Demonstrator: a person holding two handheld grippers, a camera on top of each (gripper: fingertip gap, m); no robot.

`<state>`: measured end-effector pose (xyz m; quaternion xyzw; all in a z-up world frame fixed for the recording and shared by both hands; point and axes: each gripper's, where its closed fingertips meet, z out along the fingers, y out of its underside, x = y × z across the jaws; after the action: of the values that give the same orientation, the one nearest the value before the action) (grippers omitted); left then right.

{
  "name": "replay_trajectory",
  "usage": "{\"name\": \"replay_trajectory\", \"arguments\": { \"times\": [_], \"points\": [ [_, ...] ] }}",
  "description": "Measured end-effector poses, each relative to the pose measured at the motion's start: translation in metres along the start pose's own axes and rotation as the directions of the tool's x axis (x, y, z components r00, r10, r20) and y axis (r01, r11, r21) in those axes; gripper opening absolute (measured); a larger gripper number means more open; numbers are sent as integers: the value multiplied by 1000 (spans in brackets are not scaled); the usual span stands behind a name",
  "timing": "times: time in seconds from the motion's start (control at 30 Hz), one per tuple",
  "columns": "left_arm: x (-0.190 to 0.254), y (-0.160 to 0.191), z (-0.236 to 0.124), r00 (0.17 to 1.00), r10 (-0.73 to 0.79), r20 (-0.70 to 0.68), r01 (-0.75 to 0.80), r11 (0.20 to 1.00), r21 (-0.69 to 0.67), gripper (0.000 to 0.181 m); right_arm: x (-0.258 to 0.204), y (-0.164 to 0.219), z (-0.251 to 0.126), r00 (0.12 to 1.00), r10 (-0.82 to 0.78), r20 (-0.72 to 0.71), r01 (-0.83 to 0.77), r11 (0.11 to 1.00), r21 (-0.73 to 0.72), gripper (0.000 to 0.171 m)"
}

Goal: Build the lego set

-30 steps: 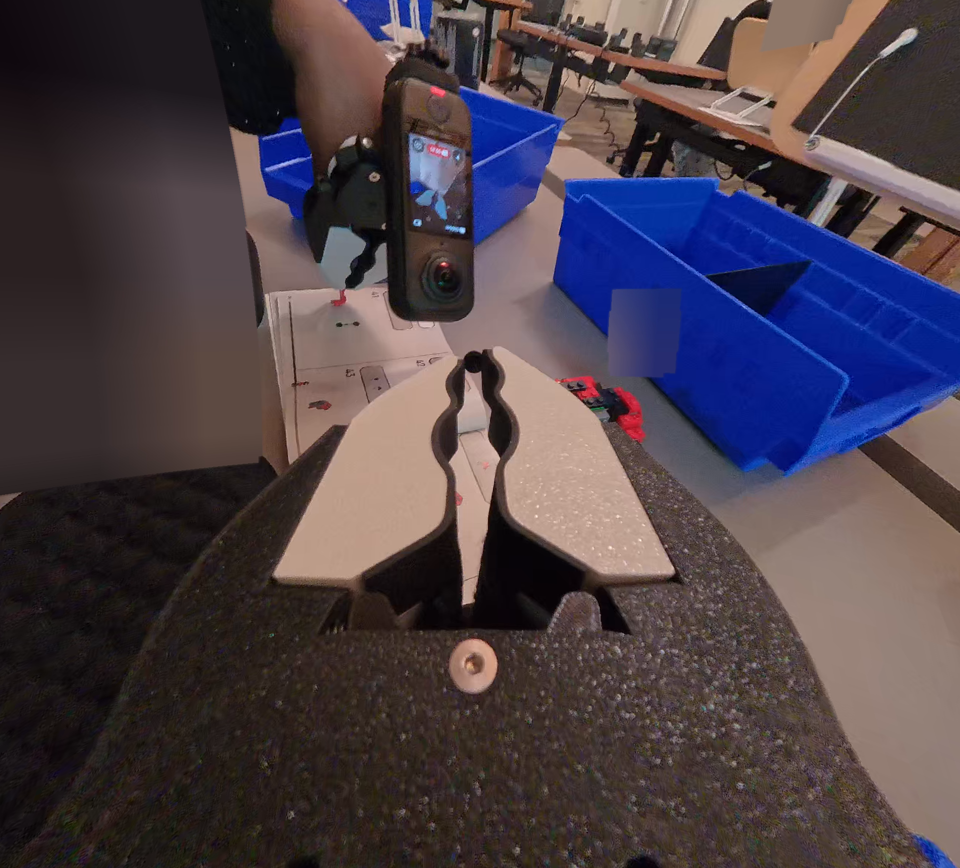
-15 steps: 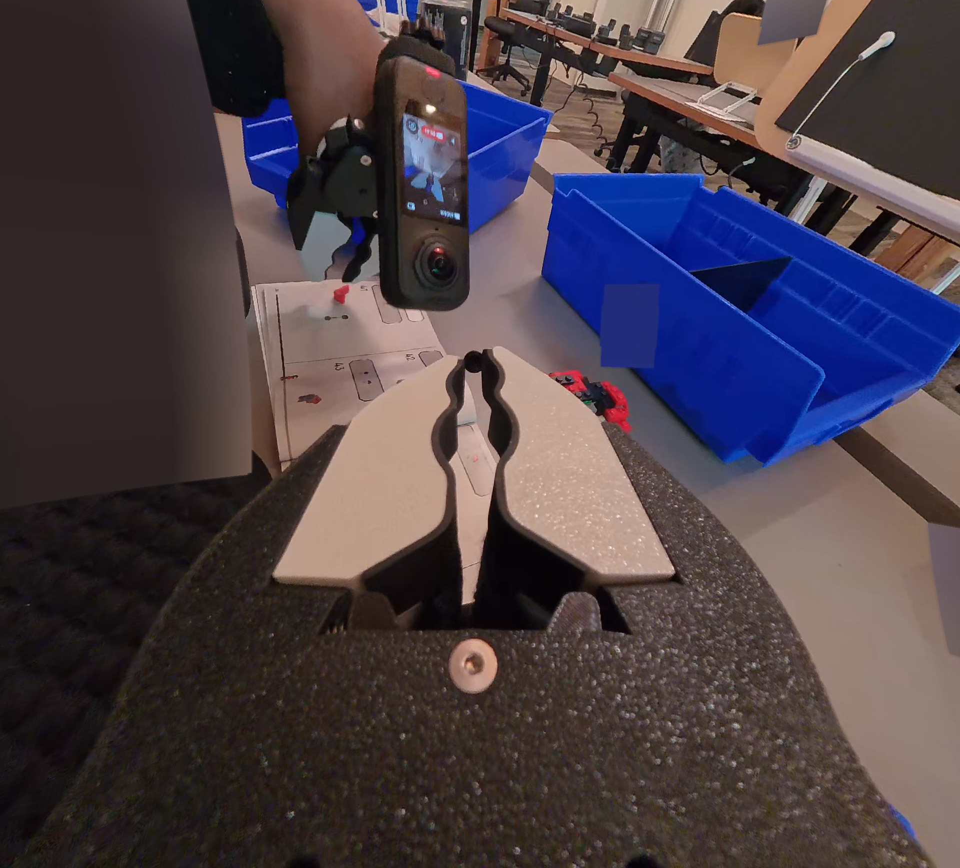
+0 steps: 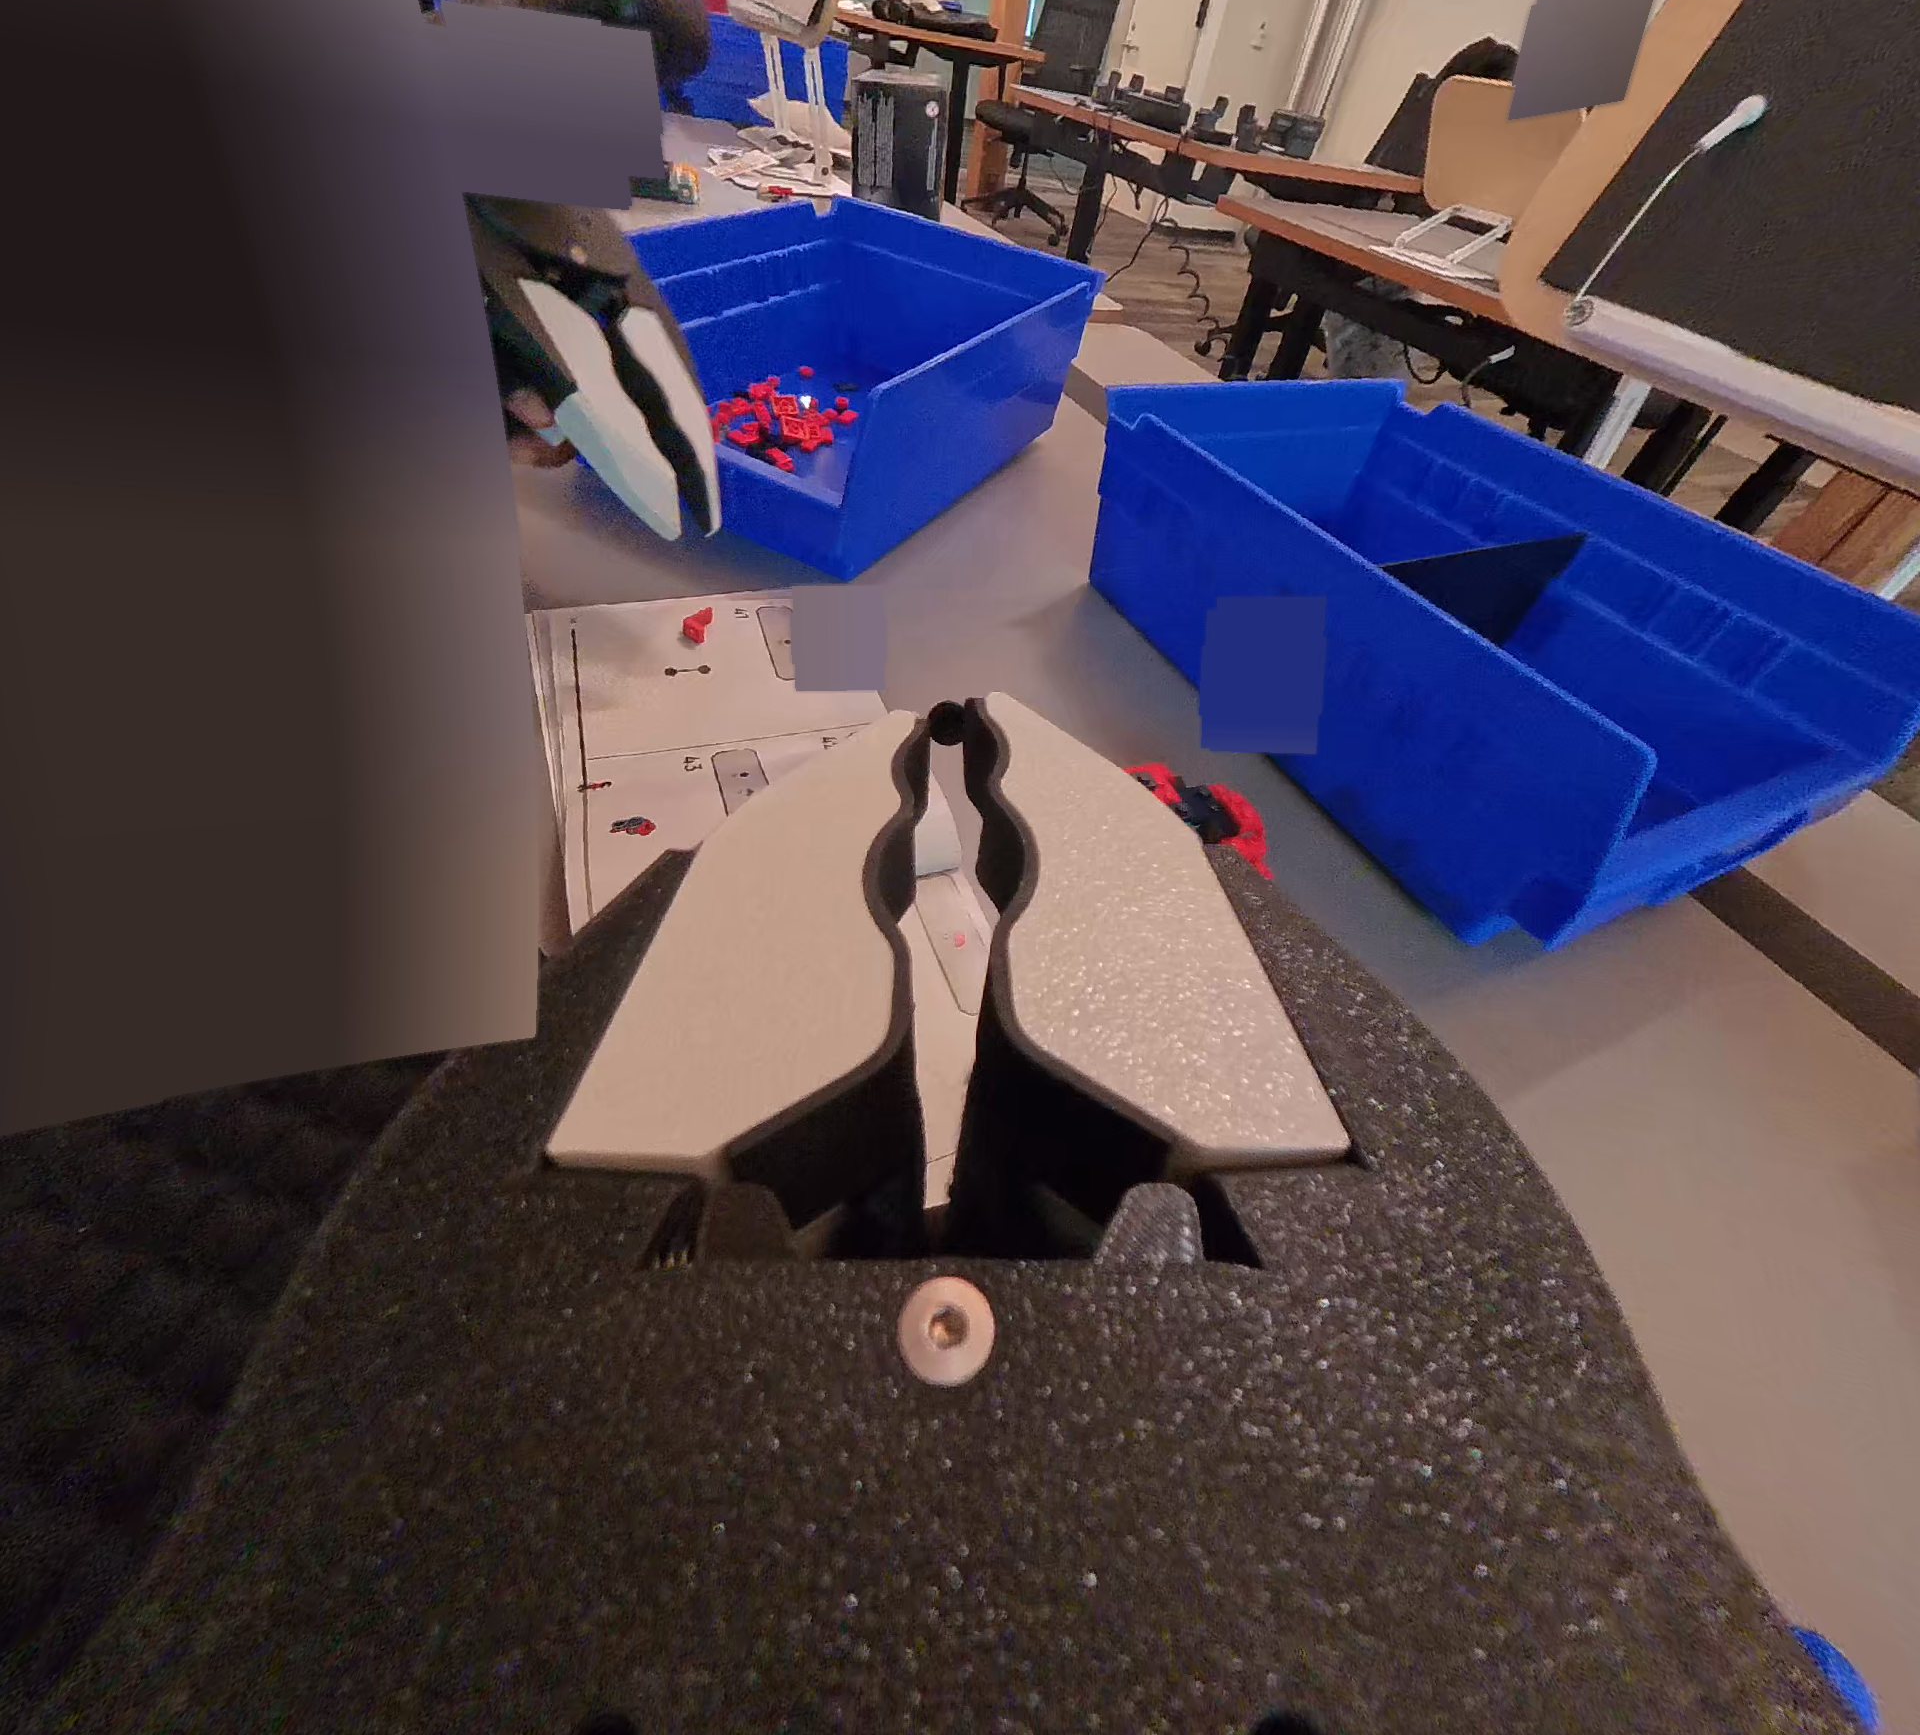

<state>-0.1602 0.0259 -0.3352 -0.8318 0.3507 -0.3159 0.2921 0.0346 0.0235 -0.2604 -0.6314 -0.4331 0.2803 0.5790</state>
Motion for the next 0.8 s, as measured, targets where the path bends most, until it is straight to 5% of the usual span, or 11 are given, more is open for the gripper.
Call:
{"name": "replay_trajectory", "arguments": {
  "times": [0.17, 0.37, 0.8],
  "points": [
    [-19, 22, 3, 978, -200, 54, 193, 975, 109, 8, -3, 6, 7, 1000, -2, 14, 2, 1000, -26, 7],
    [-24, 34, 21, 987, -132, 86, 137, 989, -49, 12, -3, 5, 4, 1000, -1, 13, 1, 1000, -18, 7],
    [-16, 36, 22, 994, 34, 100, -26, 996, -84, 21, -3, 12, 7, 1000, 4, 20, -3, 999, -38, 7]
  ]
}}
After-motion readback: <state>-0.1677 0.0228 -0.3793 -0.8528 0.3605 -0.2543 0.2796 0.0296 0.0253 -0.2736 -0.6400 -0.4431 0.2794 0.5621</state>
